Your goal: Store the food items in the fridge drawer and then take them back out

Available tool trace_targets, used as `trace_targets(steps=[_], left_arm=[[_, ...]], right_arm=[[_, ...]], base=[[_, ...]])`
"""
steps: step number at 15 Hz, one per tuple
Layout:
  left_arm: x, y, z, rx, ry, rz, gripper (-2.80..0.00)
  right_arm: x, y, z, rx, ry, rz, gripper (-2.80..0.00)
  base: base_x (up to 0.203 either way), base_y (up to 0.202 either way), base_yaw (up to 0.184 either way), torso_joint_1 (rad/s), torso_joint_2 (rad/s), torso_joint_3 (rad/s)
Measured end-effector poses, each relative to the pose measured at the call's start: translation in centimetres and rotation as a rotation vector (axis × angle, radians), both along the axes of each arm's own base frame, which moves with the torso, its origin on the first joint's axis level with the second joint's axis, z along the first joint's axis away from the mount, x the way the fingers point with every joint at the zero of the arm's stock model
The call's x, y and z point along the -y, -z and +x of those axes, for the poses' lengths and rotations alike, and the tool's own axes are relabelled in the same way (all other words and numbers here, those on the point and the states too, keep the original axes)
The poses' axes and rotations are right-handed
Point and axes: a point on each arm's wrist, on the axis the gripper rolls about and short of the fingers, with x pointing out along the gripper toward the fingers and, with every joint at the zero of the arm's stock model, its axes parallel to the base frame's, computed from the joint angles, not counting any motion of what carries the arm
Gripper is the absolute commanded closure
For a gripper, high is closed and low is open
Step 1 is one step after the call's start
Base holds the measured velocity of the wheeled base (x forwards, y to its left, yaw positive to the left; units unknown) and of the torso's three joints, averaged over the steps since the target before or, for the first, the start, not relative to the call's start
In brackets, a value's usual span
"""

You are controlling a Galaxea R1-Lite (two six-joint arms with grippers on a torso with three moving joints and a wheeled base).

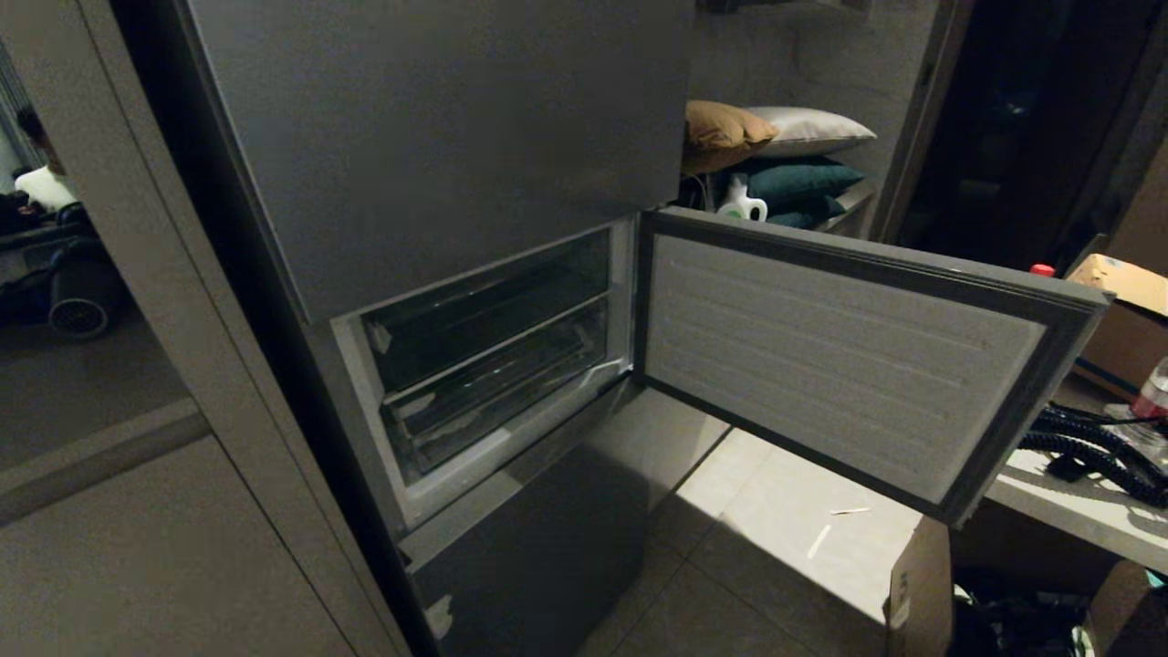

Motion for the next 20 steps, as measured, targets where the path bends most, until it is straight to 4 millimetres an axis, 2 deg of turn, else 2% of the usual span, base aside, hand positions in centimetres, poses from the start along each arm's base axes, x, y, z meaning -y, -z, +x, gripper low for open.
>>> trace_targets(steps=[2,6,10,13,16,20], left_arm=[[0.0,0.0,0.0,0.0,0.0,0.0,0.0],[0.0,0.0,0.0,0.0,0.0,0.0,0.0],[0.0,0.0,0.0,0.001,0.0,0.0,0.0],[0.0,0.0,0.0,0.001,0.0,0.001,0.0],[0.0,0.0,0.0,0.001,0.001,0.003,0.0],[0.0,0.0,0.0,0.0,0.001,0.004,0.0]], right_arm=[[2.7,-0.3,1.3,0.021,-0.014,-0.018,0.0],[7.1,0.5,4.2,0.065,-0.267,-0.006,0.0],[10.1,1.7,6.5,0.088,-0.524,0.002,0.0],[12.1,1.5,8.0,0.114,-0.641,-0.027,0.0],[13.1,2.0,11.2,0.125,-0.724,-0.031,0.0],[12.1,3.3,14.7,0.126,-0.738,-0.007,0.0]], base=[[0.0,0.0,0.0,0.0,0.0,0.0],[0.0,0.0,0.0,0.0,0.0,0.0],[0.0,0.0,0.0,0.0,0.0,0.0],[0.0,0.0,0.0,0.0,0.0,0.0],[0.0,0.0,0.0,0.0,0.0,0.0],[0.0,0.0,0.0,0.0,0.0,0.0]])
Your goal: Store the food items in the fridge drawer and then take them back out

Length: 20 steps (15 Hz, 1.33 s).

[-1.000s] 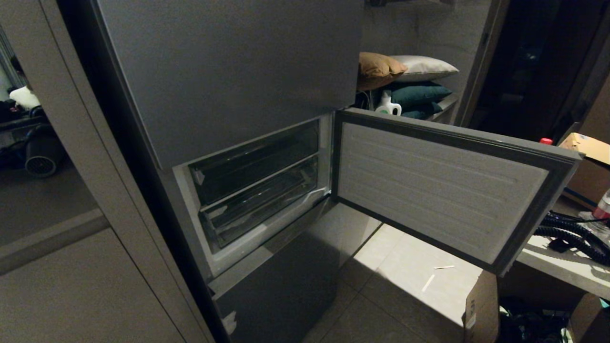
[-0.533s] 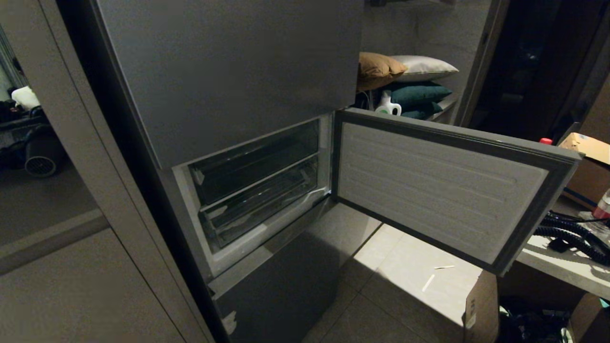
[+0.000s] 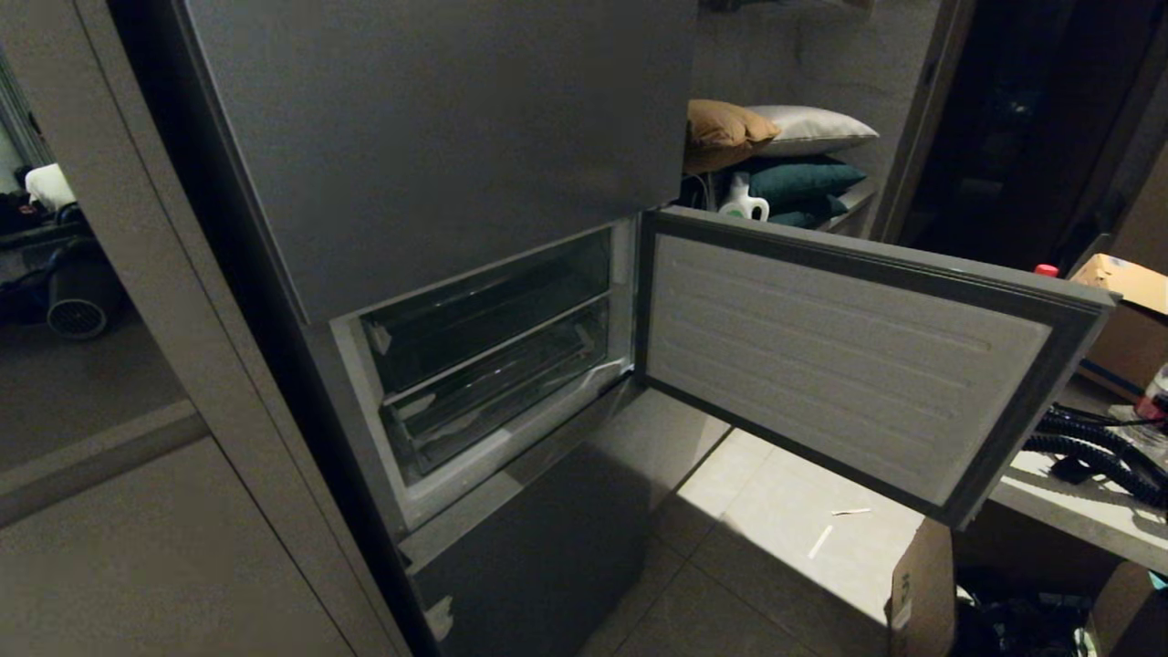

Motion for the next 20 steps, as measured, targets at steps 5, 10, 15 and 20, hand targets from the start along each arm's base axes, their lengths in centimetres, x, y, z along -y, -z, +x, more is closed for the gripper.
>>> trace_targets(steps=[5,10,15,20], left_arm=[[0.0,0.0,0.0,0.0,0.0,0.0,0.0],[0.0,0.0,0.0,0.0,0.0,0.001,0.0],[0.0,0.0,0.0,0.001,0.002,0.001,0.0],[0.0,0.0,0.0,0.001,0.001,0.001,0.0]], right_arm=[[-0.9,0.1,3.3,0.026,0.029,0.039,0.0],[-2.0,0.1,5.7,0.045,-0.013,0.025,0.0],[-3.6,0.5,7.0,0.036,-0.062,0.031,0.0],[-4.8,1.5,6.5,0.012,-0.081,0.045,0.0]], base=[[0.0,0.0,0.0,0.0,0.0,0.0],[0.0,0.0,0.0,0.0,0.0,0.0],[0.0,0.0,0.0,0.0,0.0,0.0],[0.0,0.0,0.0,0.0,0.0,0.0]])
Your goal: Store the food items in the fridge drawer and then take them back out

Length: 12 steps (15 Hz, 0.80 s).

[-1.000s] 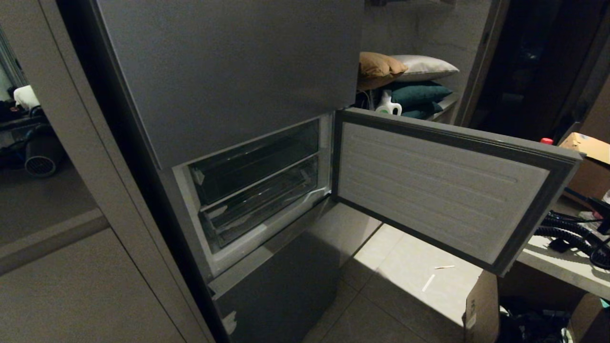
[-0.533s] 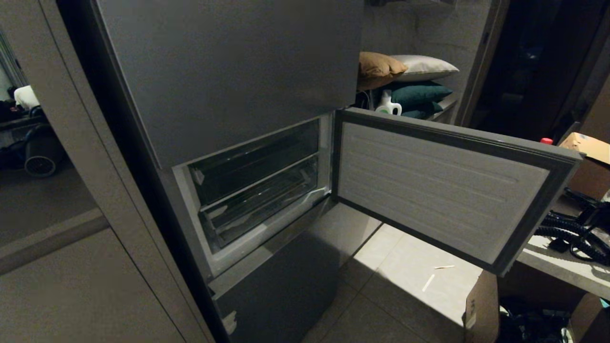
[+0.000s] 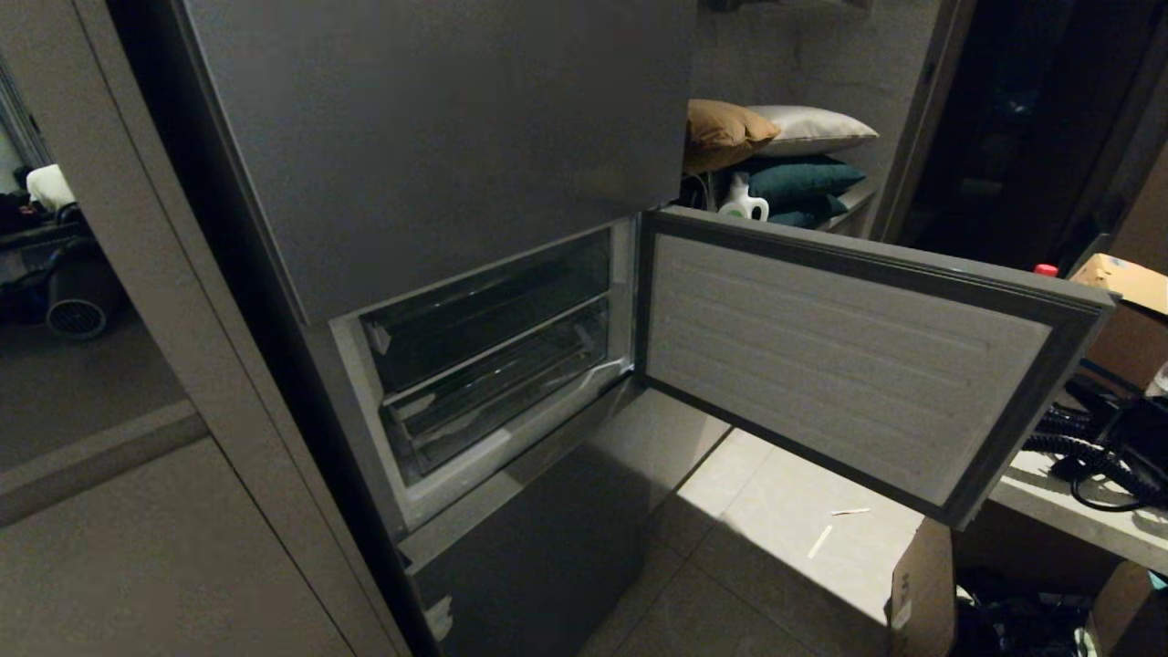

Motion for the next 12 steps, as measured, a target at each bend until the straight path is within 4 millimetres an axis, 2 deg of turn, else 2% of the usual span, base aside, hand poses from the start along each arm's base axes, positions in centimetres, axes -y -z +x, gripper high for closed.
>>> trace_targets(steps=[3,8,12], left_arm=[[0.0,0.0,0.0,0.0,0.0,0.0,0.0],[0.0,0.0,0.0,0.001,0.001,0.0,0.0],[0.0,0.0,0.0,0.001,0.001,0.006,0.0]], right_arm=[[-1.2,1.0,-1.3,-0.006,-0.009,0.005,0.0],[-4.0,3.4,-3.2,-0.121,-0.042,0.09,0.0],[-7.5,3.8,-6.0,-0.216,-0.161,0.161,0.0]], base=[[0.0,0.0,0.0,0.0,0.0,0.0],[0.0,0.0,0.0,0.0,0.0,0.0],[0.0,0.0,0.0,0.0,0.0,0.0]])
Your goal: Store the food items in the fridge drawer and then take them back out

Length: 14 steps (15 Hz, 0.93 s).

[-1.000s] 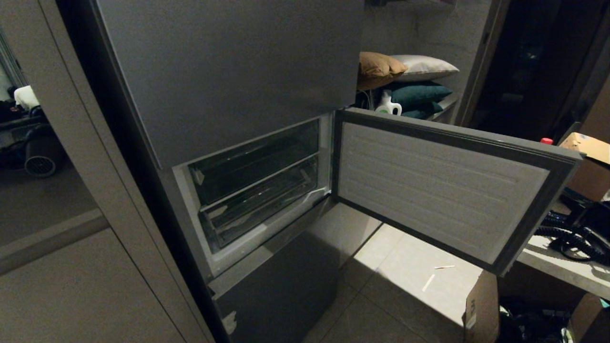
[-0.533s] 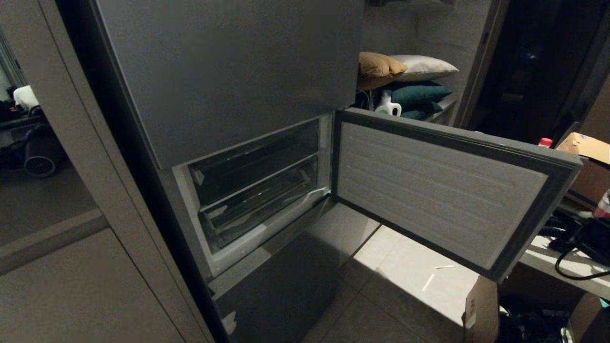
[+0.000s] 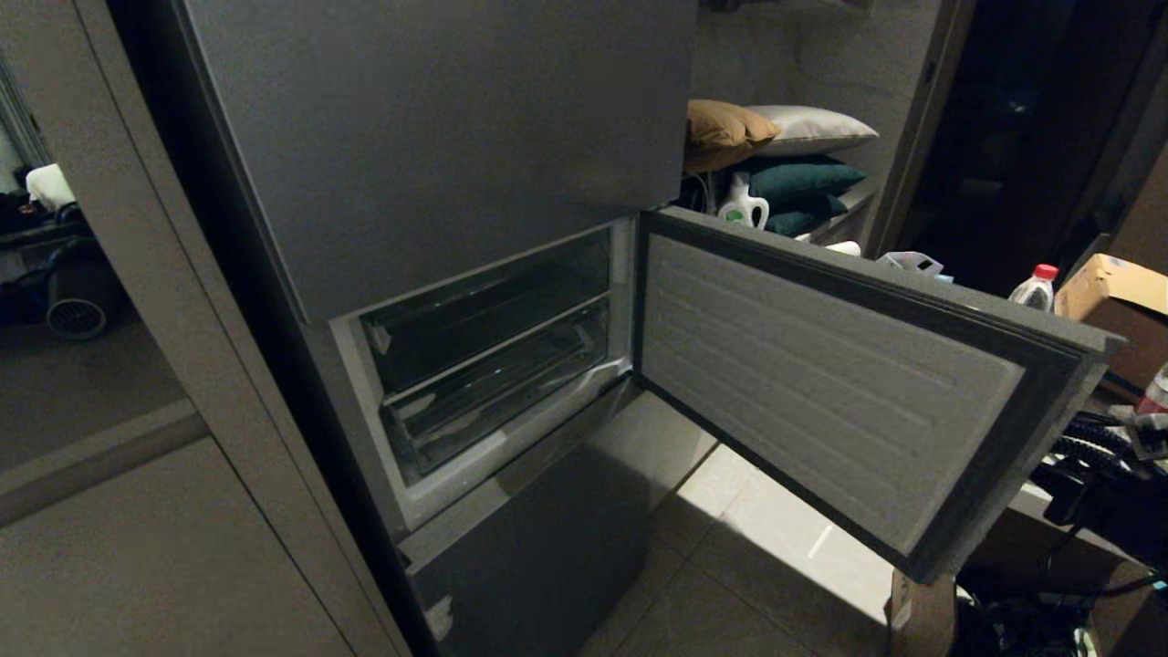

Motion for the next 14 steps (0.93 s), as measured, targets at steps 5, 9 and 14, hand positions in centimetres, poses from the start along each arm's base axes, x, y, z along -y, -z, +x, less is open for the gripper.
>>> trace_targets(steps=[5,9,14], left_arm=[[0.0,0.0,0.0,0.0,0.002,0.002,0.0],[0.0,0.0,0.0,-0.004,0.003,0.013,0.0],[0.0,0.1,0.0,-0.007,0.009,0.035,0.0]], right_arm=[[-4.3,-2.8,-3.0,0.002,-0.109,0.011,0.0],[-9.9,-5.0,-3.8,0.037,-0.28,-0.012,0.0],[-18.8,-6.2,-1.2,0.101,-0.37,-0.075,0.0]], base=[[0.0,0.0,0.0,0.0,0.0,0.0],[0.0,0.0,0.0,0.0,0.0,0.0],[0.0,0.0,0.0,0.0,0.0,0.0]])
